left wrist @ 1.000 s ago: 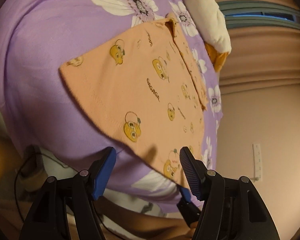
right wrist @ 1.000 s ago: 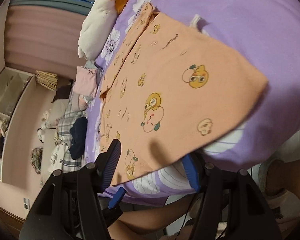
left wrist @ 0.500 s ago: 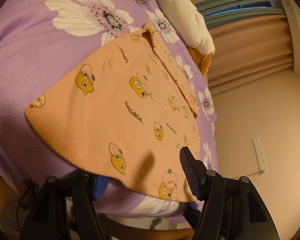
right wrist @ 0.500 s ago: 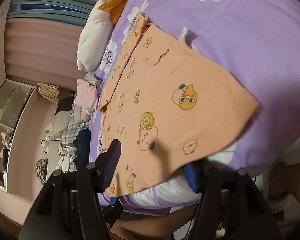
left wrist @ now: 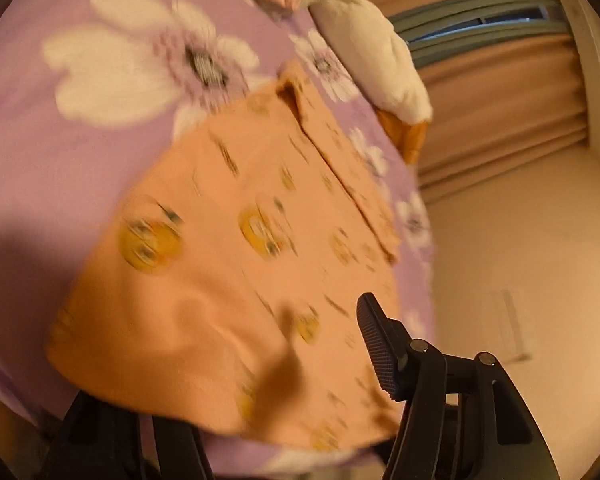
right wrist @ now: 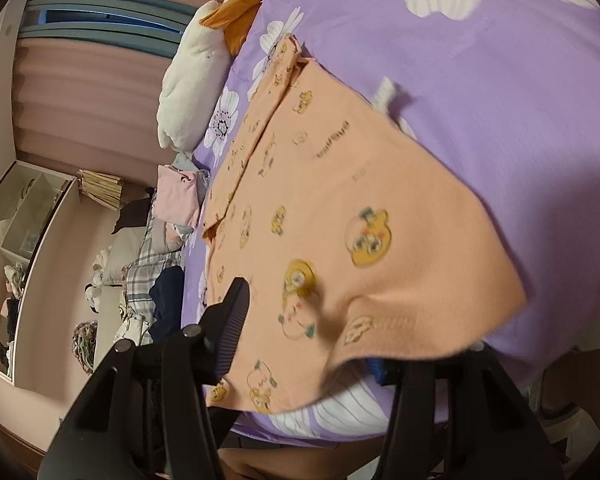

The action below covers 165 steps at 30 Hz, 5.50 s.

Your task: Fold small clothes

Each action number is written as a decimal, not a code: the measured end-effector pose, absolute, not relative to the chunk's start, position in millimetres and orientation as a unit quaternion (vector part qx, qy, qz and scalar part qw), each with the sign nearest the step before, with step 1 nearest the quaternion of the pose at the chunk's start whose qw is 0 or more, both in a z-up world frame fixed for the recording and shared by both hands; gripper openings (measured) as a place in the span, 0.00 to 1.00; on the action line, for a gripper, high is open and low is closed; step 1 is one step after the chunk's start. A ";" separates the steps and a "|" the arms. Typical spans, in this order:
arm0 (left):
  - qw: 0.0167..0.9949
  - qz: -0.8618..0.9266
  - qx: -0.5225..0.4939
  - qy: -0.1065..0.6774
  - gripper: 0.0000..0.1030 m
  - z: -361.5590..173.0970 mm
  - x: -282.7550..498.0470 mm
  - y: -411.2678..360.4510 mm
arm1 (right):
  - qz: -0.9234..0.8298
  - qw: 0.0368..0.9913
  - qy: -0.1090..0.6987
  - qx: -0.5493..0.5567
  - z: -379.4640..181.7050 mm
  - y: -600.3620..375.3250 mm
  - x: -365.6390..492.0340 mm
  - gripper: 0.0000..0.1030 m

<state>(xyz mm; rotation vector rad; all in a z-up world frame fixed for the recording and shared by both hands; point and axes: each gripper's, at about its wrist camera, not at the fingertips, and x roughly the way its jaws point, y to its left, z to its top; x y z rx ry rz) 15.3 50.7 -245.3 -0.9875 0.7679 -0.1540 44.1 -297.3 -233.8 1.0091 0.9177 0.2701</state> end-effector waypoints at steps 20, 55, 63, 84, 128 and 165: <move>0.860 -0.022 -0.343 0.376 0.27 -254.2 32.8 10.7 | 0.062 0.845 0.408 0.340 -239.8 -289.9 61.9 0.07; 0.914 0.002 -0.211 0.346 0.09 -185.5 71.8 0.0 | 0.069 0.840 0.428 0.327 -209.1 -295.0 88.7 0.03; 0.945 -0.002 -0.164 0.283 0.09 -123.0 120.7 0.0 | 0.094 0.867 0.367 0.324 -140.6 -288.5 138.9 0.03; 0.877 0.039 -0.163 0.450 0.09 -235.5 360.9 39.6 | 0.009 0.865 0.479 0.151 -219.5 -264.8 396.8 0.00; 0.824 0.064 -0.386 0.410 0.62 -159.5 282.7 119.2 | -0.021 0.851 0.457 0.257 -147.8 -310.5 350.6 0.19; 0.758 0.007 -0.374 0.535 0.54 -212.0 245.0 75.8 | 0.060 0.752 0.577 0.314 -183.3 -268.4 274.6 0.58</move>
